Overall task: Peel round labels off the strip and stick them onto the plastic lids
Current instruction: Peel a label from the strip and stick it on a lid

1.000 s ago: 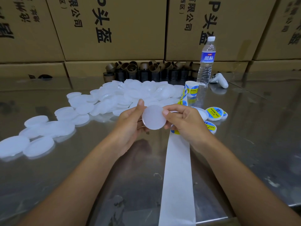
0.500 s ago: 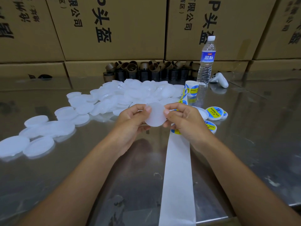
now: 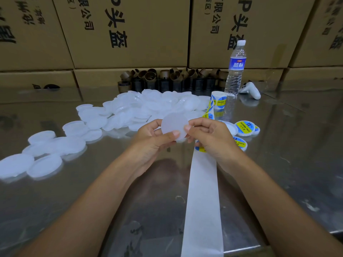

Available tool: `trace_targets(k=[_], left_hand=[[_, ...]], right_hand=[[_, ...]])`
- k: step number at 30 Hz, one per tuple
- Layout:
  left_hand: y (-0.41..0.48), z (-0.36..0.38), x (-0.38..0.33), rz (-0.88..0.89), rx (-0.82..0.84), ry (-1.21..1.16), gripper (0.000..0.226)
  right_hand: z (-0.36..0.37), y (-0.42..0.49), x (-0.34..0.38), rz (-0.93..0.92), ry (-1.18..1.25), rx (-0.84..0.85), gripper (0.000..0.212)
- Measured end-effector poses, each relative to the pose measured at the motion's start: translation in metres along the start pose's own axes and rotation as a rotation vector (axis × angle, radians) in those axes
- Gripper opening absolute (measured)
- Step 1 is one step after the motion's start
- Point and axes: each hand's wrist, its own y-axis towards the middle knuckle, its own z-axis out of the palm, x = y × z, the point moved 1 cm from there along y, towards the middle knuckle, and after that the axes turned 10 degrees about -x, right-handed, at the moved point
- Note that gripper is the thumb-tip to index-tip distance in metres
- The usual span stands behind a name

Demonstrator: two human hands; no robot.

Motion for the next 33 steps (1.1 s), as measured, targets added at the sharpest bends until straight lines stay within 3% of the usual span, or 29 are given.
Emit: trace_targets(k=[7, 11, 17, 20, 27, 33], left_hand=[[-0.005, 0.003, 0.0, -0.061, 0.078, 0.067, 0.056], [-0.006, 0.003, 0.0, -0.067, 0.144, 0.07, 0.041], [-0.006, 0.005, 0.001, -0.039, 0.218, 0.019, 0.03], [-0.005, 0.005, 0.0, -0.028, 0.151, -0.031, 0.027], [-0.003, 0.003, -0.002, -0.059, 0.065, -0.138, 0.019], [0.0, 0.003, 0.001, -0.057, 0.072, -0.162, 0.019]], right_hand=[[0.001, -0.005, 0.006, -0.045, 0.025, 0.059, 0.012], [0.002, -0.007, 0.006, -0.048, 0.018, 0.112, 0.01], [0.001, -0.004, 0.003, -0.007, 0.041, 0.026, 0.009], [0.0, 0.0, 0.001, 0.003, -0.003, -0.087, 0.011], [-0.017, 0.011, -0.006, 0.003, -0.105, -0.577, 0.015], [-0.021, 0.011, -0.014, -0.036, -0.505, -0.625, 0.033]])
